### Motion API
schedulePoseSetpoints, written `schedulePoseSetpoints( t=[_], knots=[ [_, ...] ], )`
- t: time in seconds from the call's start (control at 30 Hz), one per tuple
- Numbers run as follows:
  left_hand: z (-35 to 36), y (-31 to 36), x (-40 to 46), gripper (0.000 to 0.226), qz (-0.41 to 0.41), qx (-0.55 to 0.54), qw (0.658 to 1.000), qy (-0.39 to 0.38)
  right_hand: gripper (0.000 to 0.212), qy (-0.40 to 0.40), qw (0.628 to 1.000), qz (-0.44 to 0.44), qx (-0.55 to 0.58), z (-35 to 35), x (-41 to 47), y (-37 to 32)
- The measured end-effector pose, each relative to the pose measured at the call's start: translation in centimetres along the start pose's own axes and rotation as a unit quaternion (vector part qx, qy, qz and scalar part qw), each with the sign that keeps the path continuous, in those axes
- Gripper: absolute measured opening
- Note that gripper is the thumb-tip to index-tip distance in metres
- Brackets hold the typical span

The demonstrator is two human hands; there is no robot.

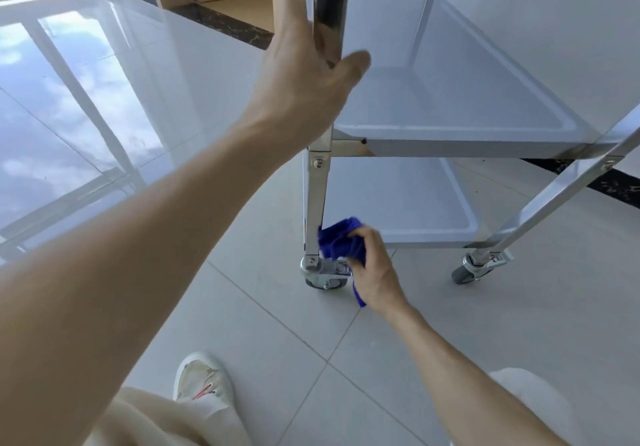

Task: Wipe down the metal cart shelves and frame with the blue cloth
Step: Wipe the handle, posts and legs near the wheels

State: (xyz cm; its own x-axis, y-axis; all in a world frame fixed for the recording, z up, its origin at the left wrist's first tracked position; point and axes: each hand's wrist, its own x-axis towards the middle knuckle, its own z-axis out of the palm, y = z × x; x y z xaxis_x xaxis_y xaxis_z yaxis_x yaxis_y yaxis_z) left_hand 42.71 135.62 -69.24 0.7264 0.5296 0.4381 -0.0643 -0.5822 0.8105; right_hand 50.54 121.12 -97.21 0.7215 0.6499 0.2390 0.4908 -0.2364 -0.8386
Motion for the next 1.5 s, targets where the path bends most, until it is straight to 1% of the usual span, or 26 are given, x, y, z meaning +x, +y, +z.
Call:
schedulePoseSetpoints(
  t=[0.07,0.13,0.2,0.23,0.27,0.3,0.33,0.37,0.4,0.43,0.47,0.53,0.6,0.67,0.73,0.8,0.87,0.93,0.97,1.07,1.13,1.27,1.4,1.43,1.5],
  knots=[
    [0.0,-1.4,-0.3,0.048,-0.037,0.037,0.998,-0.034,0.039,0.046,0.998,-0.021,-0.033,-1.1,1.3,-0.5],
    [0.2,-2.5,-0.6,0.047,-0.089,0.044,0.993,-0.071,0.039,0.079,0.994,-0.057,-0.057,-1.6,3.2,-1.8],
    [0.5,-3.5,-0.8,0.048,-0.131,0.044,0.986,-0.095,0.040,0.087,0.989,-0.076,-0.093,-1.2,5.2,-3.1],
    [0.6,-3.9,-1.0,0.046,-0.148,0.041,0.983,-0.098,0.044,0.064,0.987,-0.068,-0.128,-0.8,5.9,-3.6],
    [0.7,-4.3,-1.3,0.042,-0.164,0.040,0.981,-0.100,0.048,0.012,0.983,-0.048,-0.177,-0.4,6.4,-3.8],
    [0.8,-4.8,-1.6,0.038,-0.174,0.044,0.978,-0.107,0.054,-0.067,0.971,-0.013,-0.230,0.0,6.5,-3.7],
    [1.0,-5.4,-1.8,0.034,-0.179,0.054,0.975,-0.119,0.060,-0.163,0.948,0.027,-0.273,0.5,6.2,-3.4],
    [1.2,-5.7,-1.9,0.031,-0.181,0.064,0.973,-0.130,0.069,-0.252,0.917,0.054,-0.306,0.8,5.7,-2.9],
    [1.4,-5.9,-2.0,0.030,-0.184,0.069,0.971,-0.138,0.079,-0.313,0.887,0.063,-0.334,1.0,5.4,-2.5],
    [1.4,-5.9,-2.0,0.032,-0.187,0.063,0.970,-0.144,0.087,-0.346,0.866,0.061,-0.356,0.9,5.2,-2.2],
    [1.4,-6.0,-2.0,0.035,-0.190,0.054,0.970,-0.144,0.091,-0.365,0.853,0.052,-0.370,0.7,5.5,-2.2],
    [1.4,-6.3,-2.2,0.038,-0.187,0.050,0.971,-0.136,0.092,-0.395,0.834,0.023,-0.385,-0.4,6.9,-2.5],
    [1.7,-7.0,-2.6,0.039,-0.176,0.070,0.972,-0.138,0.091,-0.417,0.815,-0.006,-0.402,-1.7,8.7,-2.8],
    [2.3,-7.8,-3.3,0.047,-0.178,0.100,0.969,-0.141,0.089,-0.404,0.803,-0.040,-0.437,-2.3,9.5,-2.9],
    [2.8,-8.2,-3.8,0.056,-0.188,0.080,0.971,-0.127,0.086,-0.365,0.797,-0.071,-0.475,-1.5,9.1,-2.8],
    [3.2,-8.1,-3.9,0.066,-0.185,0.053,0.975,-0.109,0.082,-0.320,0.804,-0.090,-0.493,-0.2,8.3,-2.3],
    [3.4,-8.3,-4.0,0.068,-0.169,0.050,0.981,-0.082,0.079,-0.284,0.812,-0.121,-0.496,0.8,7.7,-1.5],
    [3.6,-8.8,-3.9,0.067,-0.161,0.049,0.984,-0.058,0.078,-0.271,0.824,-0.151,-0.475,1.2,7.5,-0.7],
    [3.6,-9.1,-3.9,0.065,-0.158,0.050,0.985,-0.054,0.079,-0.276,0.832,-0.152,-0.457,1.4,7.4,-0.4],
    [3.5,-9.4,-3.8,0.057,-0.159,0.044,0.985,-0.052,0.085,-0.292,0.861,-0.112,-0.402,1.7,7.0,0.5],
    [3.4,-9.5,-3.8,0.055,-0.161,0.033,0.985,-0.049,0.087,-0.280,0.873,-0.101,-0.386,1.0,6.7,1.2],
    [3.4,-9.2,-3.9,0.055,-0.172,0.027,0.983,-0.063,0.088,-0.245,0.872,-0.099,-0.412,-4.2,6.2,4.2],
    [3.6,-9.1,-3.8,0.057,-0.171,0.019,0.983,-0.068,0.089,-0.210,0.882,-0.022,-0.421,-11.1,5.1,8.1],
    [3.8,-9.0,-3.7,0.058,-0.167,0.016,0.983,-0.071,0.090,-0.202,0.883,0.002,-0.425,-12.1,4.9,8.5],
    [4.1,-9.1,-3.6,0.058,-0.162,0.009,0.984,-0.072,0.093,-0.202,0.871,0.032,-0.446,-12.2,4.8,8.3]
  ],
)
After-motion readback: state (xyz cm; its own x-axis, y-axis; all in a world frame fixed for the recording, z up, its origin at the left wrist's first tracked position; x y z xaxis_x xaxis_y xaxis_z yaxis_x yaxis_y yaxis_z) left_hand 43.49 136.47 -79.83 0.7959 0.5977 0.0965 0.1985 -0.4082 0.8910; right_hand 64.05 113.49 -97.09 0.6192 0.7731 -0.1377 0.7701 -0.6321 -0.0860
